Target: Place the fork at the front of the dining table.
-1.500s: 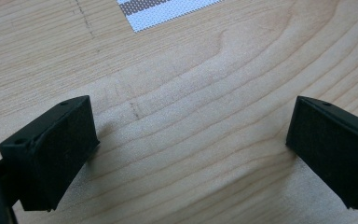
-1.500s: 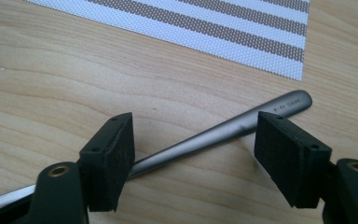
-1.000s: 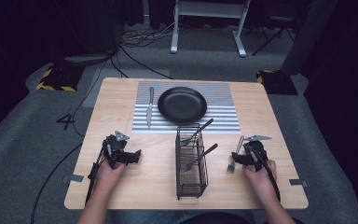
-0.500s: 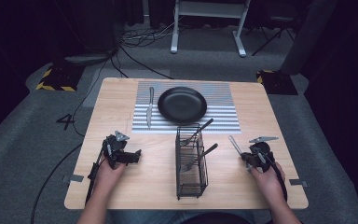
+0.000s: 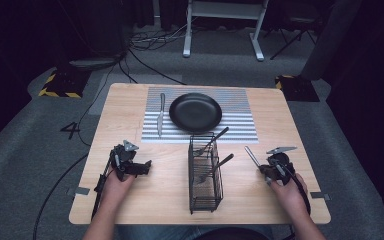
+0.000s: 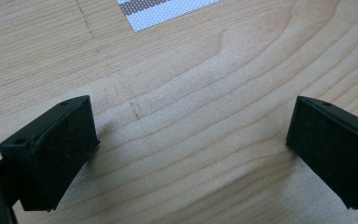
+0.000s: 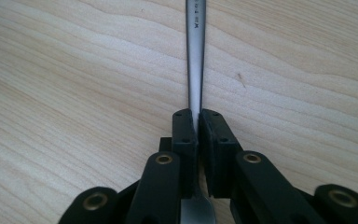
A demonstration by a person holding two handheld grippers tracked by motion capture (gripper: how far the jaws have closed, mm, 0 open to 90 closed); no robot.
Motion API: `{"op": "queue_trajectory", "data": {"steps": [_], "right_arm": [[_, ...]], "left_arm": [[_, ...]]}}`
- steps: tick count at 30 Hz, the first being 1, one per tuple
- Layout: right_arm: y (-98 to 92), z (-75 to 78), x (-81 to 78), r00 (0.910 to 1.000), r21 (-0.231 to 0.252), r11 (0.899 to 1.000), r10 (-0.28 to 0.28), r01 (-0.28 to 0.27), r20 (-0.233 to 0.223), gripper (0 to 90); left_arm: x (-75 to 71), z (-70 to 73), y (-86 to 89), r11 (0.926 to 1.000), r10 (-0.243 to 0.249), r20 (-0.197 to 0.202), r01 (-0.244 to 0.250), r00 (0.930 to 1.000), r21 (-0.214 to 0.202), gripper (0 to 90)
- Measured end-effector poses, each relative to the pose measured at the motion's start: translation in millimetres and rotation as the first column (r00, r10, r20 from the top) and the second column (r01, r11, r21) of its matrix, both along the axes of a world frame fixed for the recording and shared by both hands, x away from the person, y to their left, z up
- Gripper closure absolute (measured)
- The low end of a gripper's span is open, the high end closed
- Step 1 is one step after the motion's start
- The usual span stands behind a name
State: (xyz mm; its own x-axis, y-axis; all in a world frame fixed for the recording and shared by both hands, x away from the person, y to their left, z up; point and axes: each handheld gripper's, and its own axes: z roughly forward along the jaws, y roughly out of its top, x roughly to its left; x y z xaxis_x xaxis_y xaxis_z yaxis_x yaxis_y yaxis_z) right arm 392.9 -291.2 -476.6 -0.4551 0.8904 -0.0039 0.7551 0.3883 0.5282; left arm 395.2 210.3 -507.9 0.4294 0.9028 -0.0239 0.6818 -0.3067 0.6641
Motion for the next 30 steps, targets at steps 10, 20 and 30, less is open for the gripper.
{"op": "queue_trajectory", "data": {"steps": [10, 20, 30], "right_arm": [[-1.5, 21.0, 1.3, 0.9978, 0.057, 0.998, 0.013, -0.017, 0.064, 85.0], [3.9, 56.9, 3.1, 0.9889, 0.099, 0.994, 0.037, -0.052, 0.144, 85.0], [11.6, 85.1, 27.7, 0.9765, 0.088, 0.994, 0.048, -0.068, 0.210, 85.0]], "left_arm": [[0.0, 0.0, 0.0, 1.0000, 0.000, 0.000, 0.000, 1.0000, 0.000, 1.8], [0.0, 0.0, 0.0, 1.0000, 0.000, 0.000, 0.000, 1.0000, 0.000, 1.8], [0.0, 0.0, 0.0, 1.0000, 0.000, 0.000, 0.000, 1.0000, 0.000, 1.8]]}}
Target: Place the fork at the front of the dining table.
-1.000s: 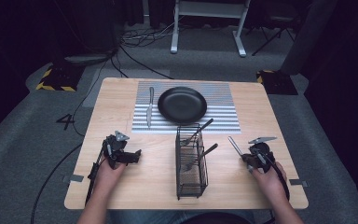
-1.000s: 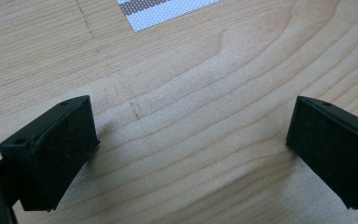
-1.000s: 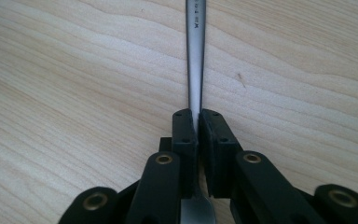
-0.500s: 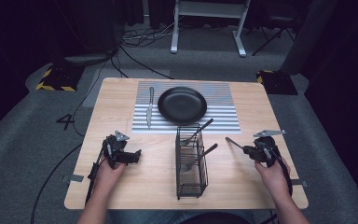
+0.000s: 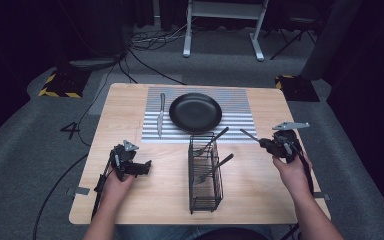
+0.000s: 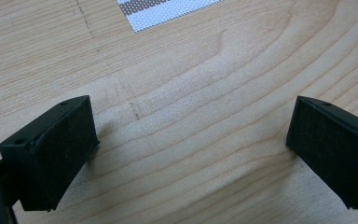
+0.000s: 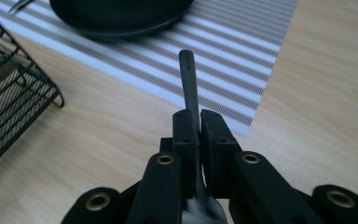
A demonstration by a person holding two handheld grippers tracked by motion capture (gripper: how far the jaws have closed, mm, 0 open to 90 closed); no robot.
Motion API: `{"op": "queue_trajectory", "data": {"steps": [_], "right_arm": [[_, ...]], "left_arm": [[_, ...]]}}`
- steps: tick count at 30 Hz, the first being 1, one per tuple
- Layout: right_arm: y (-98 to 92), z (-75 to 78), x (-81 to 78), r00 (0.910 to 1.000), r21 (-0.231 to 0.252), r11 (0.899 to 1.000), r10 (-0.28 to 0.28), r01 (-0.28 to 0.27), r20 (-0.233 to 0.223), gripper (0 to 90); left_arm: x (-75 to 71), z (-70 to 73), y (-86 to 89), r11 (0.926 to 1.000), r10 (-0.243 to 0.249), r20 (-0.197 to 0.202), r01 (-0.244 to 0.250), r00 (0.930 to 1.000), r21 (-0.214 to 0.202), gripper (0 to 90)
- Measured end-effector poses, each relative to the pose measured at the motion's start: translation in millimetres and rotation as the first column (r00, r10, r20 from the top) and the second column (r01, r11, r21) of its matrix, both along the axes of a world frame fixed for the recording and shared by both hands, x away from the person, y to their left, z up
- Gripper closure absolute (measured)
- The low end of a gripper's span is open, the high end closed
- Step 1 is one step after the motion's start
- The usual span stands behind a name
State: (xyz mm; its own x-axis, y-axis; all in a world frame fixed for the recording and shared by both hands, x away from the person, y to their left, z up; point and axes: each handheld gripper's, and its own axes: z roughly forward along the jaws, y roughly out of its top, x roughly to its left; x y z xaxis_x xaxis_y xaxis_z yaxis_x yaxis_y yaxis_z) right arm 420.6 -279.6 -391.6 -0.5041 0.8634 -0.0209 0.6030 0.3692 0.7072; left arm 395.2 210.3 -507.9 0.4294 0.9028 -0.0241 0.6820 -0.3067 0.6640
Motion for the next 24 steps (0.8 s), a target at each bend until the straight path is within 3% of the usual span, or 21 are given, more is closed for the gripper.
{"op": "queue_trajectory", "data": {"steps": [5, 11, 24], "right_arm": [[-0.6, 10.1, 16.2, 0.9997, 0.025, 1.000, -0.011, 0.011, 0.020, 85.0], [4.0, 17.5, 29.7, 0.9990, 0.019, 1.000, -0.020, 0.019, 0.040, 85.0], [20.8, 27.3, 79.3, 0.9968, 0.033, 0.998, -0.050, 0.048, 0.062, 84.9]], "left_arm": [[0.0, 0.0, 0.0, 1.0000, 0.000, 0.000, 0.000, 1.0000, 0.000, 1.8], [0.0, 0.0, 0.0, 1.0000, 0.000, 0.000, 0.000, 1.0000, 0.000, 1.8], [0.2, 0.0, 0.1, 1.0000, 0.000, 0.000, 0.000, 1.0000, -0.001, 1.7]]}}
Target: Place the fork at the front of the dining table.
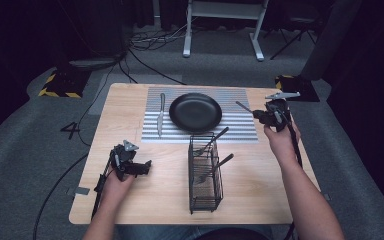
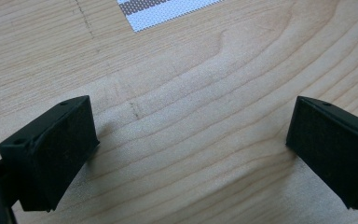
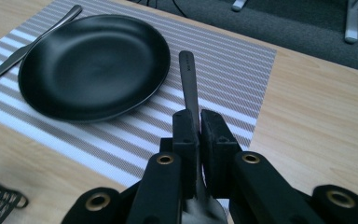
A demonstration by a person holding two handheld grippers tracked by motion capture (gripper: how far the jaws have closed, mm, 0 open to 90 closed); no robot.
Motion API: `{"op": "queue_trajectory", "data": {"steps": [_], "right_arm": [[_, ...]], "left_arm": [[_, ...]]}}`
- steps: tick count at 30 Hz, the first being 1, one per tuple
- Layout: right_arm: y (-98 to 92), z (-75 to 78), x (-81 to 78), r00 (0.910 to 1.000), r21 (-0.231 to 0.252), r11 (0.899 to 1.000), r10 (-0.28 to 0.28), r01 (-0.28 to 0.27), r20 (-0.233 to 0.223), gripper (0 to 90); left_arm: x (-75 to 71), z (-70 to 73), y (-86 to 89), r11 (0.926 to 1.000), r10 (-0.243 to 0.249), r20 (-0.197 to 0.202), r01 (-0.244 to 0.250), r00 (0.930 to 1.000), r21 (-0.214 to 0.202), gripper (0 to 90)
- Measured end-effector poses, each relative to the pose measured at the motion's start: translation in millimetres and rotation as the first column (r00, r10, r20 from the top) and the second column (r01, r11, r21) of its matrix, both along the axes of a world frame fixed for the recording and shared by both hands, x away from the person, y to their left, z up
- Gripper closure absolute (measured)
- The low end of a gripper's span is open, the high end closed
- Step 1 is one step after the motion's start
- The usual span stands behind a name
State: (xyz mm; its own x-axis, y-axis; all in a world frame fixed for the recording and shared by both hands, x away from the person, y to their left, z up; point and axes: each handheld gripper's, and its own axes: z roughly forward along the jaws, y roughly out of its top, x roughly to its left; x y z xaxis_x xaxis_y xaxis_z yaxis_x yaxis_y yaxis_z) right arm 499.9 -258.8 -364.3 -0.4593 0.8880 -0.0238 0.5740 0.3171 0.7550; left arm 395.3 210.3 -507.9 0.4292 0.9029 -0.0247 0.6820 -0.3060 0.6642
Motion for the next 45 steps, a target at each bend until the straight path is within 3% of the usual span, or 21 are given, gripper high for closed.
{"op": "queue_trajectory", "data": {"steps": [6, 14, 21, 32, 39, 45], "right_arm": [[4.5, -2.1, 18.0, 0.9998, 0.000, 1.000, -0.017, 0.017, -0.007, 84.9], [11.4, -8.4, 55.2, 0.9976, 0.033, 0.997, -0.066, 0.067, -0.023, 84.9], [14.6, -16.8, 72.7, 0.9951, 0.028, 0.995, -0.098, 0.098, -0.014, 84.9], [17.1, -55.1, 101.8, 0.9865, 0.009, 0.988, -0.157, 0.157, -0.047, 84.9], [24.0, -71.2, 109.6, 0.9838, -0.006, 0.986, -0.164, 0.164, -0.072, 84.9], [26.3, -84.0, 113.6, 0.9762, -0.030, 0.984, -0.179, 0.177, -0.122, 84.8]], "left_arm": [[0.0, 0.0, 0.0, 1.0000, 0.000, 0.000, 0.000, 1.0000, 0.000, 1.7], [0.1, -0.1, -0.1, 1.0000, 0.002, 0.000, -0.002, 1.0000, -0.003, 1.6], [0.1, -0.2, -0.3, 1.0000, 0.002, -0.001, -0.002, 1.0000, -0.005, 1.6], [0.2, -0.2, -0.2, 1.0000, 0.002, 0.001, -0.002, 1.0000, -0.003, 1.6], [0.2, -0.1, -0.2, 1.0000, 0.001, 0.000, -0.001, 1.0000, -0.002, 1.6], [0.2, -0.2, -0.2, 1.0000, 0.001, 0.000, -0.001, 1.0000, -0.003, 1.6]]}}
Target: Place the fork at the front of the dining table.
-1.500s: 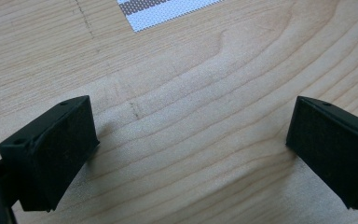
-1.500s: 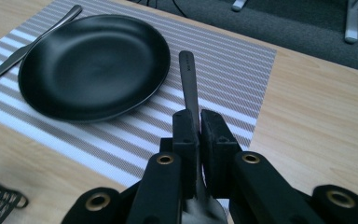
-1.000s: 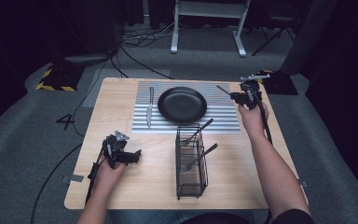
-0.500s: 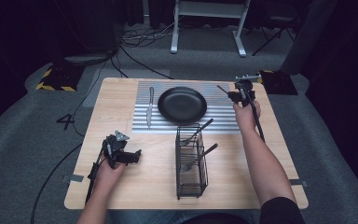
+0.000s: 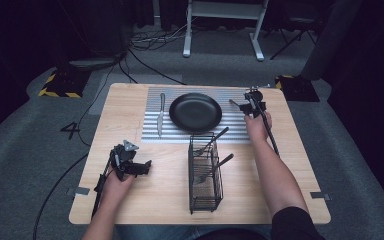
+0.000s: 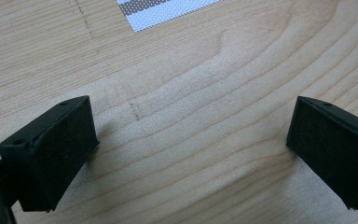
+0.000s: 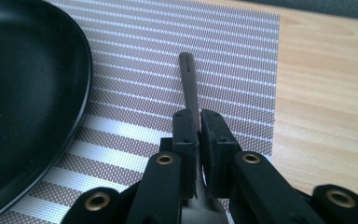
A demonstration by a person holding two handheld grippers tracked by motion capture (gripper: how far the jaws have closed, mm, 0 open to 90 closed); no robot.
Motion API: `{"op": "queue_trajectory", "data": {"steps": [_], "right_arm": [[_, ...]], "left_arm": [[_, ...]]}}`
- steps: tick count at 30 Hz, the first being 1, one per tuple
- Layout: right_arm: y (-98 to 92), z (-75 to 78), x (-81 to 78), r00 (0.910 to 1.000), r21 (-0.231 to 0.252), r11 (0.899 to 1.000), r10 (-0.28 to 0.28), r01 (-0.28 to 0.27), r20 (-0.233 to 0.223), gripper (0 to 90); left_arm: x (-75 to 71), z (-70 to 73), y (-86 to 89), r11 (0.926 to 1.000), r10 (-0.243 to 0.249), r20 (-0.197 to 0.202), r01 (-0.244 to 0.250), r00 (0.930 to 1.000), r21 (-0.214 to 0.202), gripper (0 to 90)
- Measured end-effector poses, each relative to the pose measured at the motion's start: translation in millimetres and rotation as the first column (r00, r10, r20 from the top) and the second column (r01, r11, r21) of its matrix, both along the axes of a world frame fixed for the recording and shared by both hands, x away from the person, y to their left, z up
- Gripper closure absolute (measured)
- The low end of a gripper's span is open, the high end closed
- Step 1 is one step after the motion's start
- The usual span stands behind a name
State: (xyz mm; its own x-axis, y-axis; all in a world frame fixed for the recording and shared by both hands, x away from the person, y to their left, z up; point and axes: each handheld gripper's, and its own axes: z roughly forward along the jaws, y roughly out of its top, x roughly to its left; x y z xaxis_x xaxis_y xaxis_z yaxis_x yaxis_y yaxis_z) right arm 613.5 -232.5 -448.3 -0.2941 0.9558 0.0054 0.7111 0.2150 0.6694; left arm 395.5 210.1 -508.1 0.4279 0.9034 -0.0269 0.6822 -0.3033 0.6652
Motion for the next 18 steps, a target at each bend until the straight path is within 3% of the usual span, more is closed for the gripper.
{"op": "queue_trajectory", "data": {"steps": [8, 10, 12, 13, 18], "right_arm": [[9.3, -12.2, 1.9, 0.9979, -0.003, 1.000, -0.007, 0.007, -0.065, 84.0], [10.9, -13.5, 1.2, 0.9975, -0.003, 1.000, 0.002, -0.002, -0.070, 79.3], [11.7, -12.9, 0.6, 0.9978, -0.002, 1.000, 0.005, -0.005, -0.066, 74.3], [13.5, -9.8, -1.1, 0.9989, -0.010, 1.000, 0.012, -0.012, -0.046, 66.2], [12.8, 3.9, -8.7, 0.9993, 0.017, 0.999, 0.037, -0.037, -0.009, 61.4]], "left_arm": [[0.0, 0.0, 0.0, 1.0000, 0.000, 0.000, 0.000, 1.0000, 0.000, 1.6], [0.0, 0.0, 0.0, 1.0000, 0.000, 0.000, 0.000, 1.0000, 0.000, 1.6], [0.0, 0.0, -0.1, 1.0000, 0.000, 0.000, 0.000, 1.0000, 0.000, 1.5], [0.0, 0.0, -0.1, 1.0000, 0.000, 0.000, 0.000, 1.0000, 0.000, 1.5], [0.1, -0.1, -0.1, 1.0000, 0.000, 0.000, 0.000, 1.0000, -0.001, 1.4]]}}
